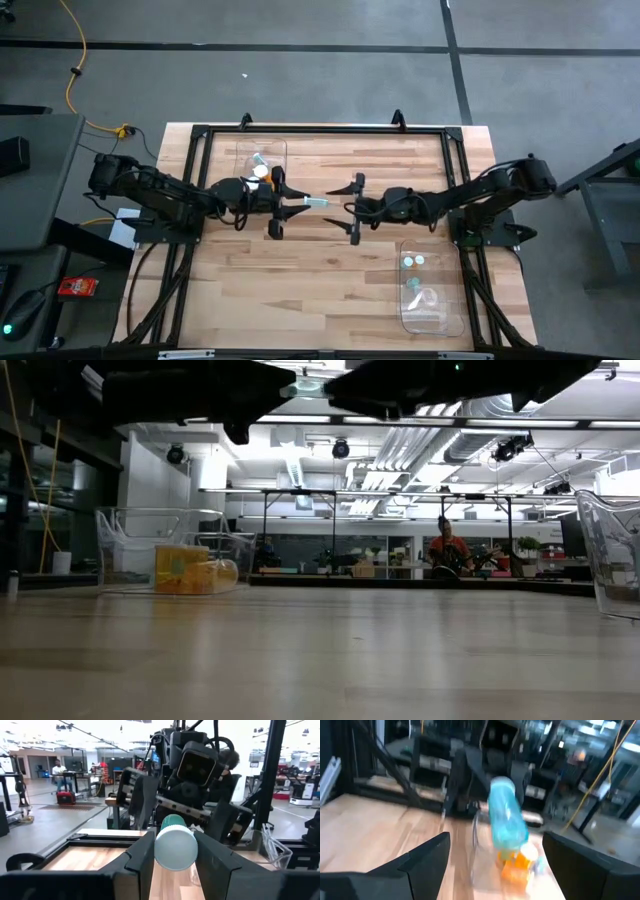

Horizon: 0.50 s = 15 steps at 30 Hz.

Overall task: Pick and place medicine bottles into bin by pill shape (circle, oval)
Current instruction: Put the blue tablet bottle into the right transparent bin

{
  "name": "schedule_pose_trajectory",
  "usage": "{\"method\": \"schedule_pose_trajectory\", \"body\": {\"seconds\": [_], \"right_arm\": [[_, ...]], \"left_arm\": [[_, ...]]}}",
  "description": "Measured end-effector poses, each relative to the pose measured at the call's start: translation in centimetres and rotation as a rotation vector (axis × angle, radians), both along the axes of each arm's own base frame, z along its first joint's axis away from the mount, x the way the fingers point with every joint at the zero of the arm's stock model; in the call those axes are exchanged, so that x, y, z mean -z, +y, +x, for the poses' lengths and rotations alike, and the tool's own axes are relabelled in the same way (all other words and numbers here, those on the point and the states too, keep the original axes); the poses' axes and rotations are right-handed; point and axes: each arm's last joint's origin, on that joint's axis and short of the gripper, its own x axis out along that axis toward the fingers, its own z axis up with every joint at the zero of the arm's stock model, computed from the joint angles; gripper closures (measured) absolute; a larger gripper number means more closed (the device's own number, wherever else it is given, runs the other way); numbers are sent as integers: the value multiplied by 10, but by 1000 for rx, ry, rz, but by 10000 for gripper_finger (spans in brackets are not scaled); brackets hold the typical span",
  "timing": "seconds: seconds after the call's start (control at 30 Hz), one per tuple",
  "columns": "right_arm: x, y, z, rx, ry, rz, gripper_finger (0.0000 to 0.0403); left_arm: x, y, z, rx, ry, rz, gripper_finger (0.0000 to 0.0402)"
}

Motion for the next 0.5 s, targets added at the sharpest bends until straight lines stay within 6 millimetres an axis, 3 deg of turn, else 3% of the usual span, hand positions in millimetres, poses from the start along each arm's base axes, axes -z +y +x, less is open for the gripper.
{"method": "schedule_pose_trajectory", "body": {"seconds": [0.33, 0.5], "right_arm": [[-4, 1, 1, -28, -55, 3, 94], [-6, 1, 1, -41, -72, 6, 128]], "left_arm": [[0, 0, 0, 12, -6, -50, 291], [0, -2, 0, 20, -9, -66, 291]]}}
